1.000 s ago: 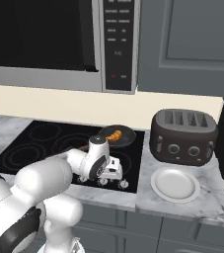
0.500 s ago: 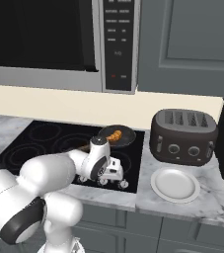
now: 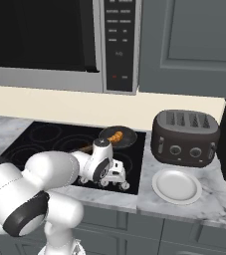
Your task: Pick the croissant and place it on the pan. Then turn on the stove to warm the croissant.
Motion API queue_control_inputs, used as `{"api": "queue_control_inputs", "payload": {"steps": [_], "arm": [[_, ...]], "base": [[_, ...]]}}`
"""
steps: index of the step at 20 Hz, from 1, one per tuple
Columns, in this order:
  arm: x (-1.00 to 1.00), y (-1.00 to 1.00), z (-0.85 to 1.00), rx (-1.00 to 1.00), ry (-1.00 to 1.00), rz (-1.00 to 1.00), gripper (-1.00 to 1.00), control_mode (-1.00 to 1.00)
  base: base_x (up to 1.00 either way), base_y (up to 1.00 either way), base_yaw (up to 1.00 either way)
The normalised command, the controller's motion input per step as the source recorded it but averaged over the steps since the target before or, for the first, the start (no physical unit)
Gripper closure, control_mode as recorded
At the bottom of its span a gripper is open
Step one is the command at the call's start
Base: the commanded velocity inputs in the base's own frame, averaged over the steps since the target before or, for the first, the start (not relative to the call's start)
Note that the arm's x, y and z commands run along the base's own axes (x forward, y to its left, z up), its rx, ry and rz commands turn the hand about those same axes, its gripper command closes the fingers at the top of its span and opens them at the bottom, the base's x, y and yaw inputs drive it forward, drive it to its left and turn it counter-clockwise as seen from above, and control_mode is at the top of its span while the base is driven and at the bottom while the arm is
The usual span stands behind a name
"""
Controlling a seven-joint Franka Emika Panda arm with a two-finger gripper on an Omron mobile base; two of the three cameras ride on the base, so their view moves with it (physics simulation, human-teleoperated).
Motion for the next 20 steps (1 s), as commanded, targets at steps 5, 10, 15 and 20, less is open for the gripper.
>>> {"api": "queue_control_inputs", "payload": {"steps": [5, 10, 15, 20], "arm": [[0.01, 0.00, -0.12, 0.00, 0.01, 0.00, -1.00, -1.00], [0.00, 0.00, -0.13, 0.00, 0.01, 0.00, 1.00, -1.00], [0.00, 0.00, -0.19, 0.00, 0.02, 0.00, 1.00, -1.00], [0.00, 0.07, -0.28, 0.00, 0.02, 0.00, 1.00, -1.00]], "base": [[0.00, 0.00, 0.00], [0.00, 0.00, 0.00], [0.00, 0.00, 0.00], [0.00, 0.00, 0.00]]}}
